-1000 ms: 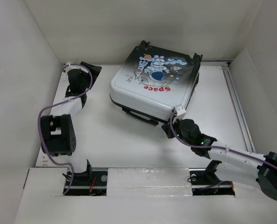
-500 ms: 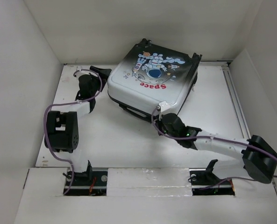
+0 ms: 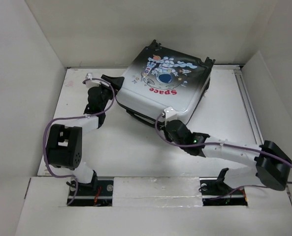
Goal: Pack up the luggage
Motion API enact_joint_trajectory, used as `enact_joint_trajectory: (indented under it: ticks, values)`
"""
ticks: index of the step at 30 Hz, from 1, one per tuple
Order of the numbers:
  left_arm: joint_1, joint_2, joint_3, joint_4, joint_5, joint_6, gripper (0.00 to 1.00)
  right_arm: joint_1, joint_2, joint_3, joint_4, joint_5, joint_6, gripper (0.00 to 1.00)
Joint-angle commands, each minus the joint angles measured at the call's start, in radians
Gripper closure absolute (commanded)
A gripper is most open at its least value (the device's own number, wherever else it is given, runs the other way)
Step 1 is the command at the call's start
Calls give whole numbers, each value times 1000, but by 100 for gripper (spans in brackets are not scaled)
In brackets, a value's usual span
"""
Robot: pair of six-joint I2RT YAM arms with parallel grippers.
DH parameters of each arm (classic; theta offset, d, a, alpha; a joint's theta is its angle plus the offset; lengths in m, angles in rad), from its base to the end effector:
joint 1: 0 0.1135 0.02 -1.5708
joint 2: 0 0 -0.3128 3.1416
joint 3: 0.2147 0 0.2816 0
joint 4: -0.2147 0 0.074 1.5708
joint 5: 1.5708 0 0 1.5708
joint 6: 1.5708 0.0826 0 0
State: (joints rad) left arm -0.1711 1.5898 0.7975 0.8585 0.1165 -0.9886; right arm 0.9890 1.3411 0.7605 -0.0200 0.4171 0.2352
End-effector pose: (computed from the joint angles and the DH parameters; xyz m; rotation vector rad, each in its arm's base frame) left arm 0.4098 -0.0806 0.2828 -0.5408 1.4977 -1.0079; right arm 0.2121 0.2616 0.2328 -0.5584 2.0512 0.2739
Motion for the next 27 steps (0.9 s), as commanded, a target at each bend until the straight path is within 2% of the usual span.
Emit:
enact_joint_trajectory:
  ticks: [1, 2, 3, 6, 9, 12, 13, 14, 15, 16, 17, 18, 19, 22, 26, 27]
  values:
    - [-165, -17, -84, -116, 305, -36, 17, 54, -164, -36, 140, -106, 32, 96]
    - [-165, -54, -96, -116, 293, -15, 17, 54, -202, -93, 140, -129, 32, 80]
    - [-165, -77, -109, -163, 272, 2, 17, 54, -277, -105, 109, -150, 42, 52]
    - [-165, -191, -121, -225, 120, 45, 17, 54, -370, -58, -53, -190, 42, 35]
    - [-145, -287, -120, -280, -15, 77, 16, 54, -466, 25, -184, -141, 42, 31]
    - [-131, -333, -61, -354, -116, 123, 15, -22, -511, 101, -233, -32, 18, 32]
    - [-107, -355, -47, -369, -142, 123, 14, -62, -511, 117, -233, 3, 7, 38]
    - [-107, -355, -32, -378, -162, 136, 14, -113, -511, 126, -191, 30, -6, 56]
    - [-93, -355, -15, -389, -178, 136, 14, -248, -488, 126, -155, 41, -7, 65]
    - [-65, -340, 27, -400, -160, 136, 14, -333, -465, 147, -121, 17, -20, 76]
    - [-55, -326, 48, -400, -138, 136, 14, -421, -398, 158, -95, -1, -20, 94]
    - [-54, -306, 69, -400, -117, 136, 14, -509, -354, 167, -40, -30, -7, 97]
    - [-54, -259, 130, -421, -117, 136, 14, -680, -311, 193, -23, -113, 13, 98]
    - [-44, -174, 206, -467, -117, 160, 14, -923, -159, 204, 69, -219, 87, 98]
    - [-34, -12, 333, -495, -71, 160, 14, -1026, 12, 265, 109, -325, 101, 83]
    - [-34, 46, 347, -504, -61, 160, 14, -1035, 64, 275, 109, -339, 101, 75]
